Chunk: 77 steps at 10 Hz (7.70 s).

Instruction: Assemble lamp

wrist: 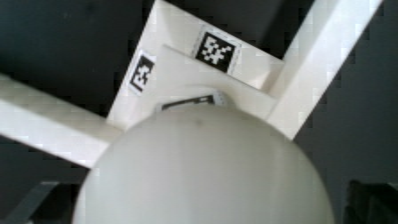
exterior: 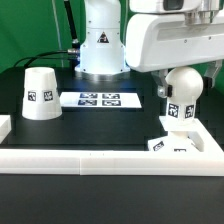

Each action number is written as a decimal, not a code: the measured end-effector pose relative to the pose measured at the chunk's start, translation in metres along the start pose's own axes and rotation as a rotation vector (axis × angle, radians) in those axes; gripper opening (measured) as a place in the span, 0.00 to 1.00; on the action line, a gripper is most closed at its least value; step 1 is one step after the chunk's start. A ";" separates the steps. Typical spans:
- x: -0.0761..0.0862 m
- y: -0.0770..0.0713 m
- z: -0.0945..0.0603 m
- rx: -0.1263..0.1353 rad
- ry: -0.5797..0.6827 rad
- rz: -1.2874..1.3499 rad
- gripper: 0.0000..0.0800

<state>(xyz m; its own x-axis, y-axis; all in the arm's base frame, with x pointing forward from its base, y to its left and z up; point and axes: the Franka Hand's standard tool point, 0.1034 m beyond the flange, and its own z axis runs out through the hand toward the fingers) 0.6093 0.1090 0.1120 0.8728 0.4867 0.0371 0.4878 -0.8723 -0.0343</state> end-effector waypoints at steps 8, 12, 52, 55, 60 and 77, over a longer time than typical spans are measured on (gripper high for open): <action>0.001 0.002 -0.001 -0.020 -0.013 -0.580 0.87; -0.001 0.007 -0.001 -0.042 -0.039 -0.881 0.87; -0.033 0.000 -0.019 -0.050 -0.044 0.400 0.87; -0.051 -0.002 -0.012 -0.047 -0.072 0.403 0.87; -0.114 0.034 -0.034 -0.057 -0.096 0.362 0.87; -0.244 0.093 -0.024 -0.049 -0.109 0.395 0.87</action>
Offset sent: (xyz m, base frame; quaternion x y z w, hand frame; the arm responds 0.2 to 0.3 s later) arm 0.0047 0.0036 -0.0001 0.0037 -0.0029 -0.2377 0.9713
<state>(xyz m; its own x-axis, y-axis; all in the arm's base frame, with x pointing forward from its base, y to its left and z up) 0.4415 -0.0923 0.1242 0.9906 0.1140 -0.0751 0.1160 -0.9930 0.0234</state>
